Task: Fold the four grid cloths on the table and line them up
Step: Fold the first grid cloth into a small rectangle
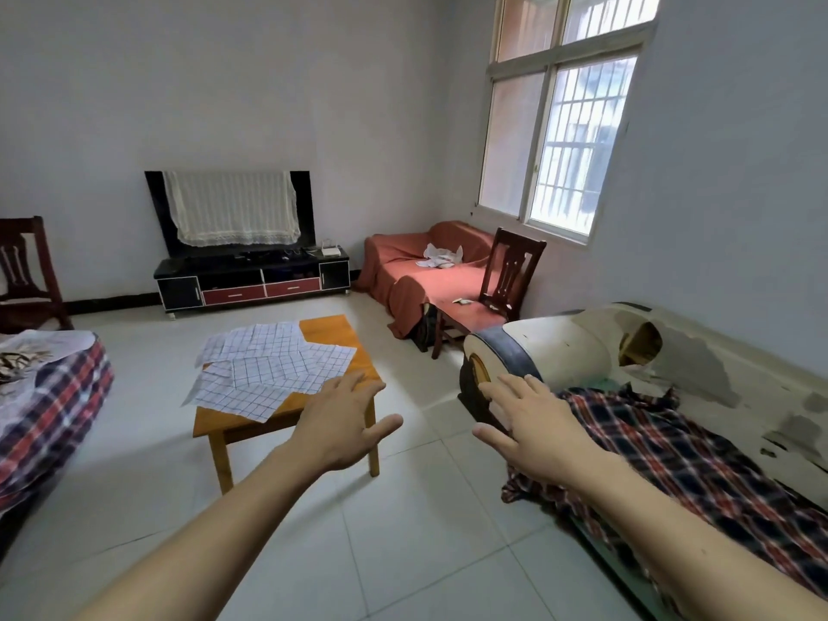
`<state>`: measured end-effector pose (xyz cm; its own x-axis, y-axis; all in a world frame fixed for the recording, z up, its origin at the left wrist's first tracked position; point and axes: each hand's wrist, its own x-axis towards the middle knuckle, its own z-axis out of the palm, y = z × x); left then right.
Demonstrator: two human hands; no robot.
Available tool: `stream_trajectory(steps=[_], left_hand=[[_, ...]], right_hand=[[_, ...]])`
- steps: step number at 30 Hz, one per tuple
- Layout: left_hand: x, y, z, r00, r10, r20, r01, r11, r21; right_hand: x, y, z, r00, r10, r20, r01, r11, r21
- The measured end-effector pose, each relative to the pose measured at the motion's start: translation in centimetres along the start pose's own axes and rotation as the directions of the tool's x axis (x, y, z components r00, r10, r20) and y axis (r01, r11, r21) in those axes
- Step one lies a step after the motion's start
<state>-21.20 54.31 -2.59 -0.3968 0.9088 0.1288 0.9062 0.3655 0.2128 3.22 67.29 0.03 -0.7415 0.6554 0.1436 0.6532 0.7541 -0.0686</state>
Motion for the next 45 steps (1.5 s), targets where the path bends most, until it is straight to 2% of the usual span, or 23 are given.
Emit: stream_trajectory(steps=[6,11,18,23,32,39,45], left_hand=[[8.2,-1.5,2.9,0.999,0.008,0.050,-0.007,0.999,-0.032],[16.2,-2.8,5.3,0.996,-0.047,0.073,0.050,0.998,-0.036],[31.5,-1.6,8.1,0.991,-0.105,0.087,0.105,0.994,0.001],[41.5,-0.4,8.6,0.984,-0.154,0.086,0.152,0.988,0.024],[56.7,-1.5,11.1,0.981,-0.182,0.075,0.183,0.983,-0.006],[69.4,-5.7,15.1,0.983,-0.168,0.069,0.172,0.984,-0.048],[81.9,-10.6,16.6,0.975,-0.203,0.086,0.214,0.968,-0.134]], right_hand=[[8.6,3.3,2.5,1.000,0.006,0.020,-0.006,1.000,0.016],[16.8,7.1,5.6,1.000,-0.019,0.012,0.018,0.998,0.068],[30.5,16.4,10.1,0.999,-0.038,-0.002,0.038,0.989,0.144],[40.3,21.9,9.9,0.996,-0.093,-0.004,0.093,0.986,0.138],[54.4,27.4,11.0,0.989,-0.144,0.027,0.139,0.983,0.121],[68.0,29.9,13.4,0.984,-0.177,0.032,0.174,0.982,0.075],[81.4,31.2,15.0,0.983,-0.152,0.101,0.147,0.987,0.062]])
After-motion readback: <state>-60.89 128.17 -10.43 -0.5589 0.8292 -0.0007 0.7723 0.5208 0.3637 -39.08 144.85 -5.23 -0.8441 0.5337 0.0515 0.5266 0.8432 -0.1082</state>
